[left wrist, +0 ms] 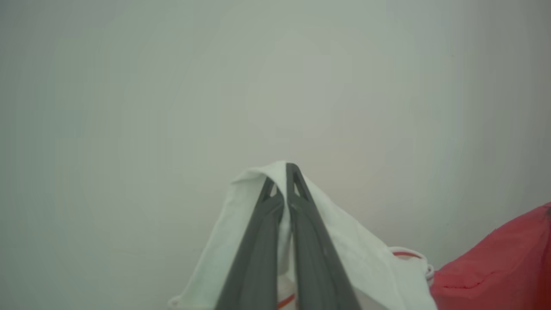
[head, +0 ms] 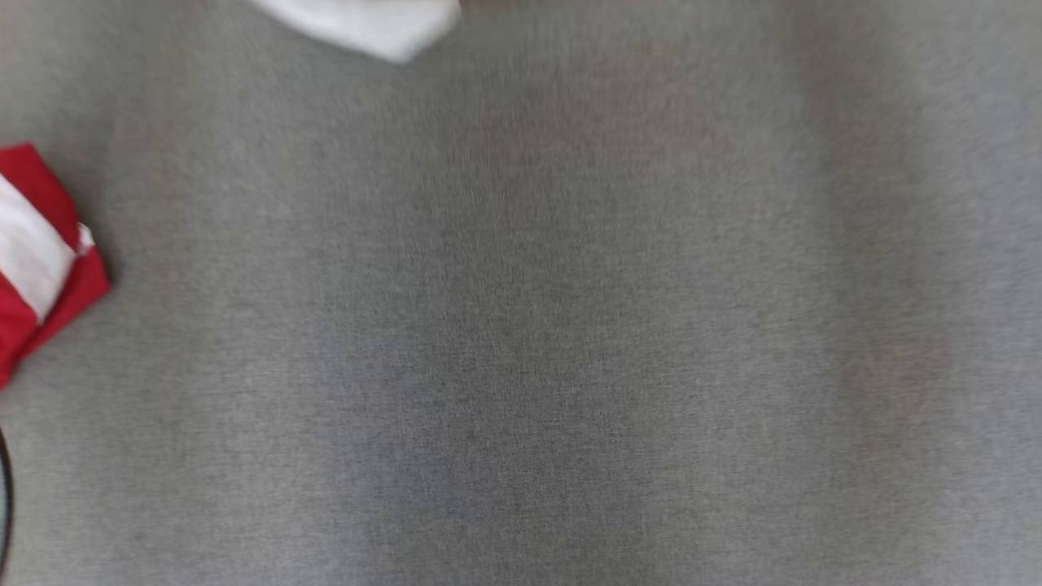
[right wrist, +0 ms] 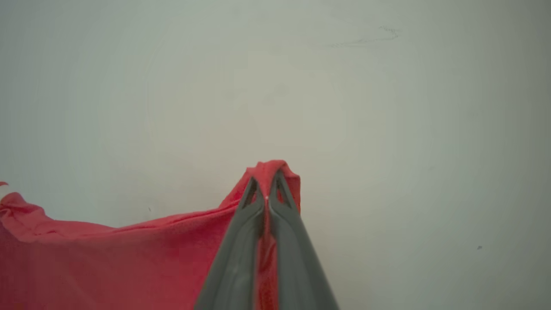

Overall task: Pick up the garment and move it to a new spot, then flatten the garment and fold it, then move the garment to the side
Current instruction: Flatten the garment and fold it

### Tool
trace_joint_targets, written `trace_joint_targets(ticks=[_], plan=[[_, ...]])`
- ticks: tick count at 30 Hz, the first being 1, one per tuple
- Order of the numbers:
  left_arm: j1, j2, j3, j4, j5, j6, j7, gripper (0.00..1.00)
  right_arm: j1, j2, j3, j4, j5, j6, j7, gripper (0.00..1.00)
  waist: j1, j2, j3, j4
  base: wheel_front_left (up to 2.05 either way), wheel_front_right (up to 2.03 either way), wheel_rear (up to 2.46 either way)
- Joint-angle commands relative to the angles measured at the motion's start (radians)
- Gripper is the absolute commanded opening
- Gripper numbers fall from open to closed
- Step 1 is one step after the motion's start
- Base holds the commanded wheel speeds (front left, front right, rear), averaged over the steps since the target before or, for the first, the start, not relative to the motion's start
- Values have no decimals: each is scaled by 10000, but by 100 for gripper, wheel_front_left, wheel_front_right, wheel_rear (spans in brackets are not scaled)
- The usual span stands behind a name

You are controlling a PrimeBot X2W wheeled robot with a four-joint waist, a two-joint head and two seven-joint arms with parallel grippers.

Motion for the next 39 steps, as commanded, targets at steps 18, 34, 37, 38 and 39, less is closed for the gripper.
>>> trace_joint_targets(ticks=[18,34,37,38,39], plan=[[-3988,-590,-1291,3371,62,17,-899,0,-3630,257,995,3441,-58,-26,-464,0,-3,-2,1090,-177,0,0,0],[-4472,-451,-2061,4194,-469,17,-1485,0,-4089,5,2214,4051,671,-26,-888,0,-3,-2,1344,-259,0,0,0],[-4643,-493,-2152,4351,-509,17,-1725,0,-4265,-56,2433,4161,656,-26,-1025,0,-3,-2,1383,-212,0,0,0],[-4712,-484,-2166,4410,-484,17,-1877,0,-4345,-91,2517,4208,594,-26,-1116,0,-3,-2,1395,-201,0,0,0],[-4775,-483,-2181,4477,-430,35,-2021,0,-4415,-120,2588,4261,554,-26,-1205,0,-3,-2,1406,-181,0,0,0]])
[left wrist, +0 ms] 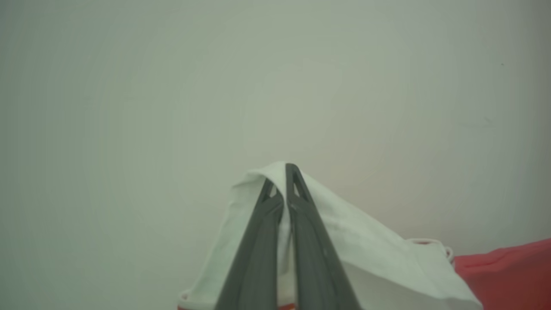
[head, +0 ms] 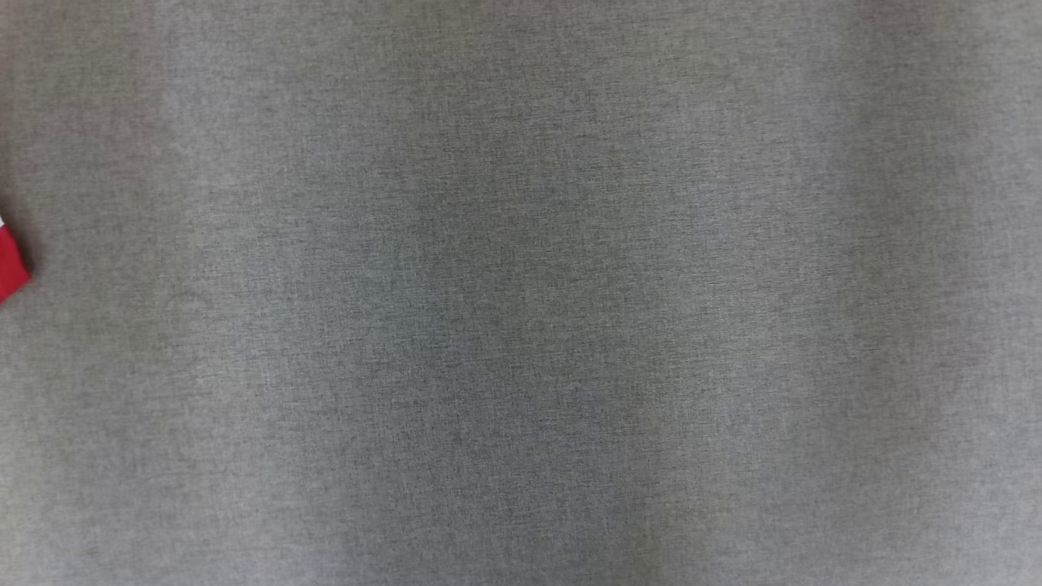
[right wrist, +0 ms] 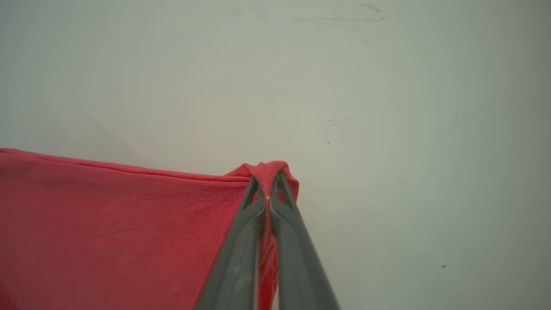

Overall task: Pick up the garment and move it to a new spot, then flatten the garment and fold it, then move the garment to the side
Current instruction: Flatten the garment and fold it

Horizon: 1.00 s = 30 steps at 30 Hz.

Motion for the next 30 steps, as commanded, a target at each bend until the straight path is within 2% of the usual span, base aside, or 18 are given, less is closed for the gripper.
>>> trace_joint_targets(ticks=[1,10,13,15,21,24,26,30], plan=[[-150,-13,-34,55,100,48,-86,0,-139,-65,35,58,-51,-26,-72,0,-1,-1,20,28,0,0,0],[140,-140,18,526,-175,28,-558,0,-36,-56,606,372,186,-27,-490,0,-1,-1,-12,105,0,0,0],[733,-263,245,160,-730,20,-665,0,573,-121,984,70,424,-27,-607,0,-1,-1,-185,131,0,0,0],[1350,-96,59,-280,-894,19,-731,0,1095,-245,1226,-290,698,-27,-720,0,-1,-1,-362,118,0,0,0],[4145,816,-804,-2468,-1218,16,-800,0,3384,-750,1763,-1596,1822,-27,-1054,0,-1,-1,-1155,70,0,0,0],[5722,1374,-428,-3704,-1385,51,-812,0,4623,-1023,1957,-2380,2336,-25,-1168,0,-1,-1,-1540,42,0,0,0],[7012,1531,-98,-4716,-1384,218,-799,0,5441,-1347,2095,-2904,2614,-27,-1193,0,-1,-1,-1770,97,0,0,0],[9729,1836,730,-7035,-1131,996,-802,0,7088,-1897,2201,-3874,3032,-27,-1303,0,-1,-1,-2170,188,0,0,0]])
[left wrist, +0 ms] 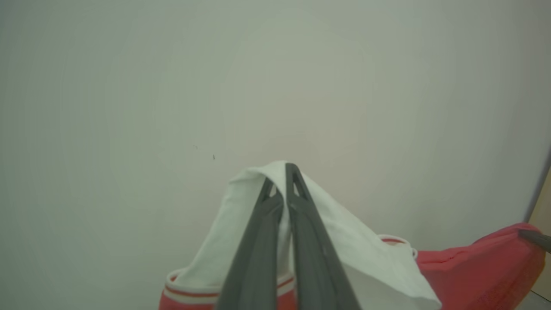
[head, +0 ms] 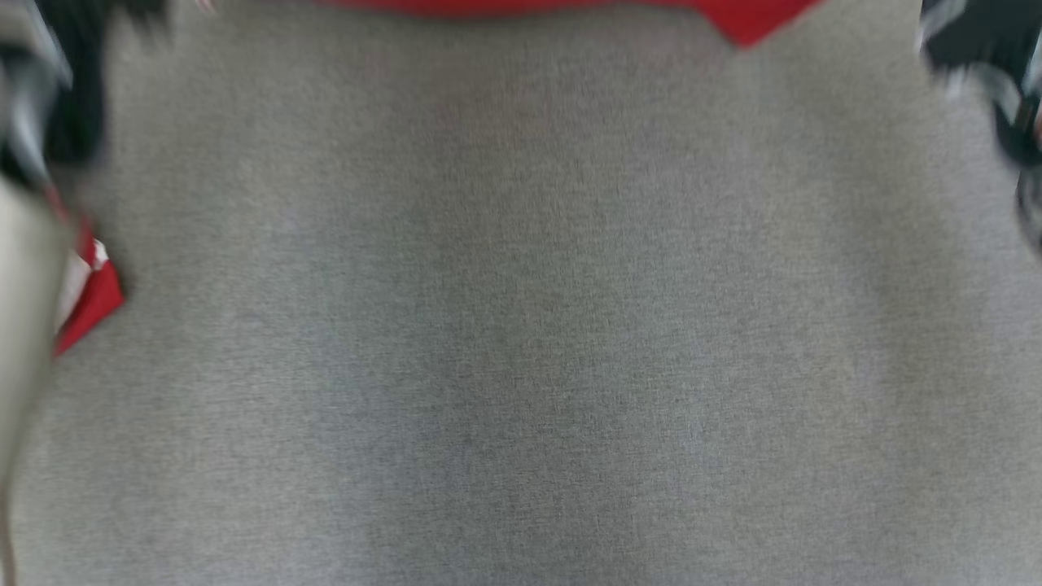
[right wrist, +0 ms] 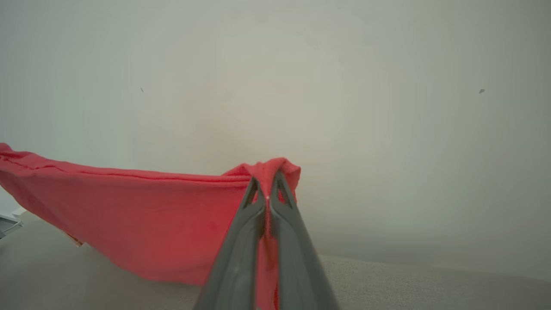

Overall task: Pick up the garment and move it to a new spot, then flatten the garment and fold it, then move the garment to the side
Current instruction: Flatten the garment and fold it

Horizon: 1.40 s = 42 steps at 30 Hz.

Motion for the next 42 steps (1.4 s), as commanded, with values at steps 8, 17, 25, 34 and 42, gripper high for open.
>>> trace_joint_targets(ticks=[8,17,25,34,42], plan=[[6462,-22,1591,-4146,96,1560,-5,0,4462,-845,-740,-2014,584,-27,-555,0,3,1,-1460,81,0,0,0],[10392,-601,2300,-5821,520,2007,-7,0,8018,-892,-1705,-3078,349,-27,-617,0,3,1,-2213,15,0,0,0],[13063,-1721,2853,-6175,825,1964,-9,0,11263,-76,-3400,-3433,-523,-27,-667,0,3,1,-2630,161,0,0,0],[14667,-2756,3296,-5290,1259,1301,-8,0,13953,1043,-5306,-3932,-2382,-27,-478,0,3,1,-3061,414,0,0,0],[15287,-3084,3353,-4501,1701,863,-6,0,15333,2042,-6649,-4917,-3943,-27,684,0,3,1,-3422,510,0,0,0]])
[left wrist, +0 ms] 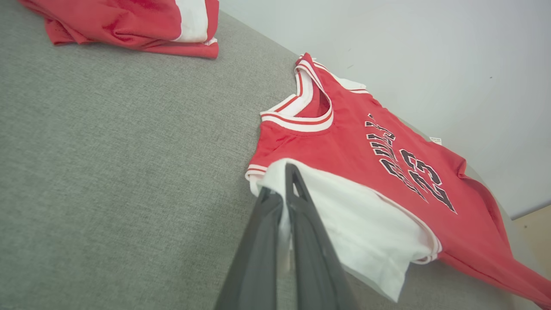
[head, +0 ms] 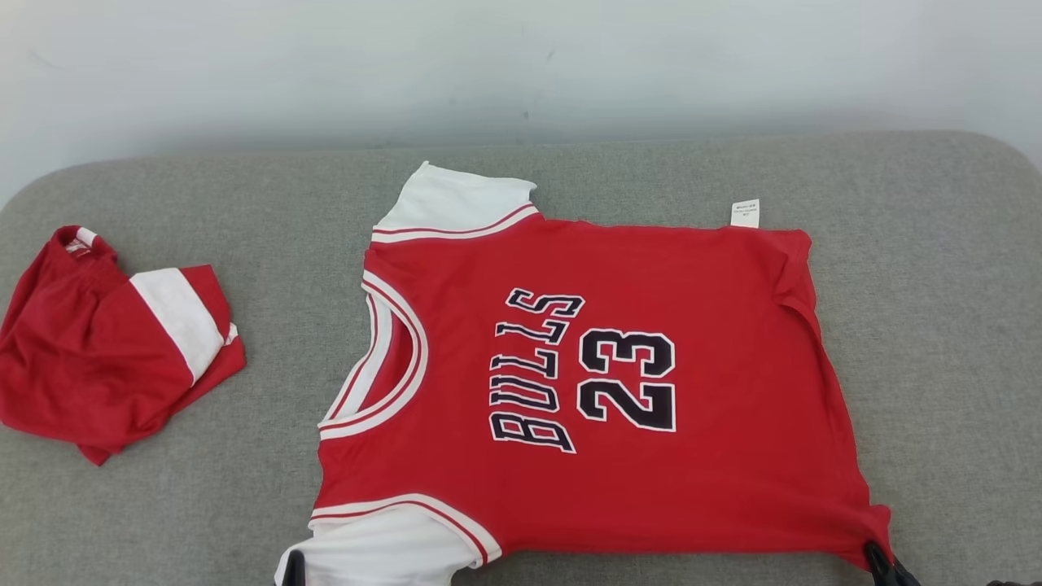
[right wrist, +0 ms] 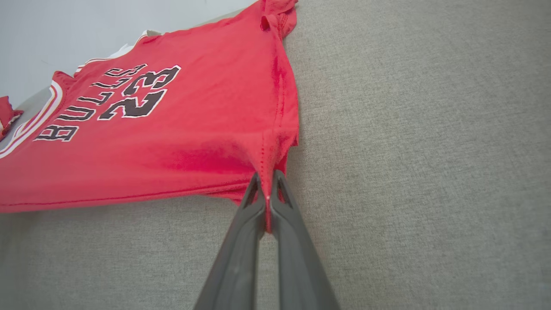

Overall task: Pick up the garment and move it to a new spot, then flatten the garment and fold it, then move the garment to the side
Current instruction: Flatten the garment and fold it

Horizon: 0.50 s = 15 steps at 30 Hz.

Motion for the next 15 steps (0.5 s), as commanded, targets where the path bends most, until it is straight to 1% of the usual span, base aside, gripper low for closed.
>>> trace_joint_targets(ticks=[1,4,7,11,12,15], plan=[[95,-11,110,62,133,-46,-8,0,137,160,-189,-215,-163,-27,189,0,1,1,-50,-14,0,0,0],[-170,-37,72,98,337,-177,-8,0,167,372,-396,-629,-427,-27,632,0,1,1,-27,-84,0,0,0],[-640,113,-72,187,509,-352,29,0,-122,536,-478,-878,-607,-27,1065,0,1,1,27,-175,0,0,0],[-1586,392,-297,413,737,-608,316,0,-672,686,-484,-798,-742,-27,1503,0,1,1,178,-308,0,0,0],[-1586,392,-297,413,737,-608,316,0,-672,686,-484,-798,-742,-27,1503,0,1,1,178,-308,0,0,0],[-2524,580,-393,737,848,-794,562,0,-1199,677,-374,-628,-829,-27,1681,0,1,1,364,-398,0,0,0]])
